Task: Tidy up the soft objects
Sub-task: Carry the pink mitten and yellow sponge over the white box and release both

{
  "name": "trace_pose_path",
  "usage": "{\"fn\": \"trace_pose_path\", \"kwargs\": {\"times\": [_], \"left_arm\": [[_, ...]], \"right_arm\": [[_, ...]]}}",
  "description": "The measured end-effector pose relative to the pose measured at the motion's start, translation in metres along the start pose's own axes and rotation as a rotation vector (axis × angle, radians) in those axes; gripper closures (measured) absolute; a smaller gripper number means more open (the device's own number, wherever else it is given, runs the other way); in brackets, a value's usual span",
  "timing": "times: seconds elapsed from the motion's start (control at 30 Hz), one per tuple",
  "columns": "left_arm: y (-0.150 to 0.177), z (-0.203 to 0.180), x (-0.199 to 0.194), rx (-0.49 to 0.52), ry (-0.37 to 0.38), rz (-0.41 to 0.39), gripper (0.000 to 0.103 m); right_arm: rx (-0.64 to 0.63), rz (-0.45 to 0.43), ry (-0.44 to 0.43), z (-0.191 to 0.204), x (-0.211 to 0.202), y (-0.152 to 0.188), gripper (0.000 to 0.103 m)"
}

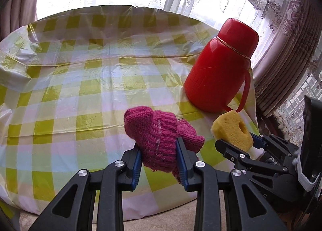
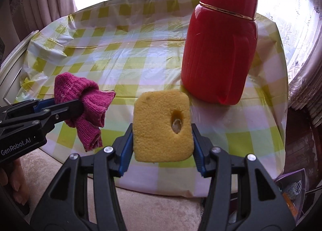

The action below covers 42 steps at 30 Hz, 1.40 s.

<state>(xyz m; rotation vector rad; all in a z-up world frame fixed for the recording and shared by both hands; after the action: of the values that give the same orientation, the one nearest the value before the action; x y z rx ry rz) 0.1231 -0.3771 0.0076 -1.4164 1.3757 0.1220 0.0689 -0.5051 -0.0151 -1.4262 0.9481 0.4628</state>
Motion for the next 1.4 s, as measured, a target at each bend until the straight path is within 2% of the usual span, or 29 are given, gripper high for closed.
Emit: {"fn": "trace_pose_path", "kwargs": {"times": [0.23,0.57,0.87,1.33,1.4], "left_arm": [[0.005,-0.045,0.008,0.056,0.063,0.019,0.071],[0.017,-0.131,0.028,0.175,0.194,0.07,0.071],[0.041,-0.217,0.051,0.3,0.336,0.16,0.071],[0.099,-0.317,0.074,0.425,0.494,0.317,0.07],[0.107,-0.326,0.075,0.433,0.525,0.337,0.065]], "right_arm": [[0.066,-0.004,0.069,-0.055,-0.025,0.02,0.048],[0.203,-0.004,0.236,-0.163,-0.062,0.052,0.048],[0.307,0.035,0.385,-0.245,-0.093,0.099,0.048],[0.45,0.153,0.529,-0.316,-0.118,0.181,0.048],[0.481,0.173,0.554,-0.323,-0.121,0.192,0.047]]}}
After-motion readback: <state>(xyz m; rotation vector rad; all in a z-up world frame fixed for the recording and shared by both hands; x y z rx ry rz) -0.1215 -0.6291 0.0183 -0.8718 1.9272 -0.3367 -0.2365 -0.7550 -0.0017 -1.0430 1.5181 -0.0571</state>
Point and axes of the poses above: each gripper's, at about its wrist camera, not at the fingertips, and x roughly the way its jaws point, z to its left, y to its underside, the point moved 6 cm from there along x, roughly the way its jaws point, and after that the axes turned 13 degrees about y, right-handed, at the moved point
